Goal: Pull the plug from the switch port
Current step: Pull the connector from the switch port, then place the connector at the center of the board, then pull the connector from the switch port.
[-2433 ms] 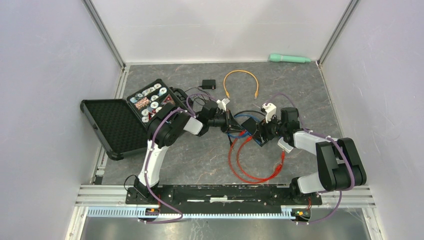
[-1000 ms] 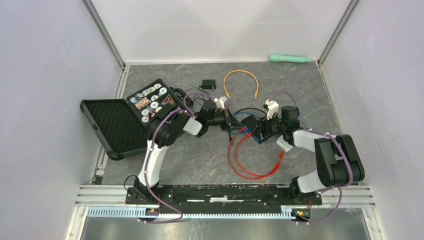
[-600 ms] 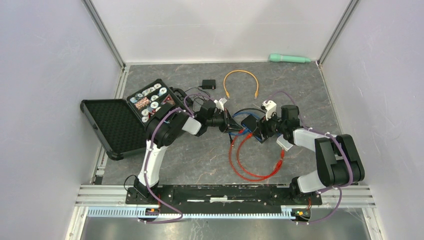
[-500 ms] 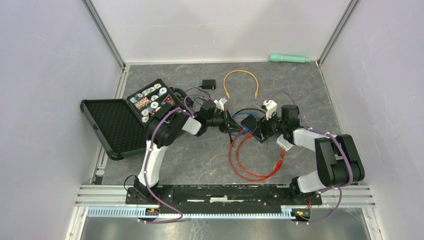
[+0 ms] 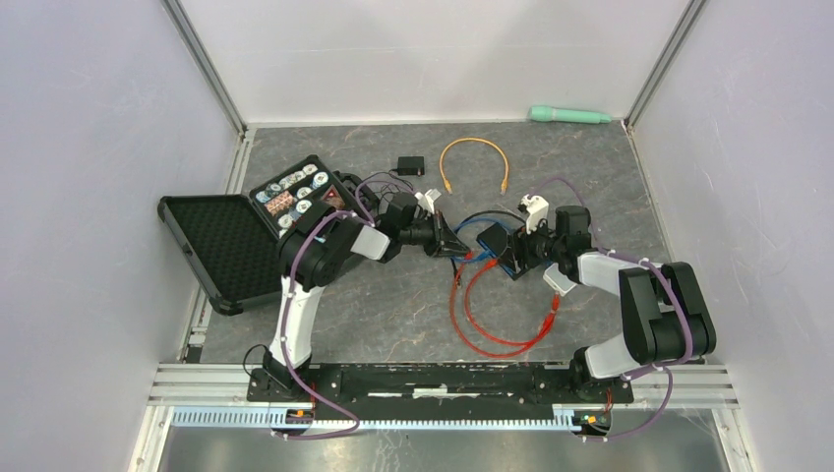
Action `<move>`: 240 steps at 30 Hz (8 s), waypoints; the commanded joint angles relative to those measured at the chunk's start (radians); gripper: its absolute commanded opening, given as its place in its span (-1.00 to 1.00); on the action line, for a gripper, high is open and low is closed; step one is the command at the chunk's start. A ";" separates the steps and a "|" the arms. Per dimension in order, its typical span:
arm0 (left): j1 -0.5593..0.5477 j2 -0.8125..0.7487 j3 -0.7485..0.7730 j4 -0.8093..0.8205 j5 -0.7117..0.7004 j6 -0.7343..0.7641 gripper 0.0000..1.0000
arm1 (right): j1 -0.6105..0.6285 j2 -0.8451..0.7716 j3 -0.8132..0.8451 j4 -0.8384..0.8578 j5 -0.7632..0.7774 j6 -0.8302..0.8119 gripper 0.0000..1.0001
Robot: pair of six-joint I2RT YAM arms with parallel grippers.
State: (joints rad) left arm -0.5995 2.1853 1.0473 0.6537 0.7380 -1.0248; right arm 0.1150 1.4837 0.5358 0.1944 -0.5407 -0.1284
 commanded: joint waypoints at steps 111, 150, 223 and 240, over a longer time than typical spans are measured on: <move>-0.255 -0.681 0.719 -1.965 -0.410 1.946 -0.96 | -0.189 0.159 0.171 -0.031 -0.147 -0.048 -0.86; -0.141 0.432 1.399 -1.106 -0.639 1.804 -0.67 | -0.186 0.012 0.062 -0.113 -0.219 -0.098 -0.85; -0.059 -0.063 0.041 -0.016 0.102 0.199 0.13 | 0.042 -0.007 0.070 -0.056 -0.200 -0.129 -0.82; -0.059 -0.030 -0.004 0.103 0.083 0.106 -0.31 | 0.041 0.001 0.075 -0.062 -0.191 -0.142 -0.82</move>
State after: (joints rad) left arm -0.6567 2.1445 1.0405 0.6914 0.8131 -0.8837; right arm 0.1505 1.4807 0.5922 0.0959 -0.7208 -0.2592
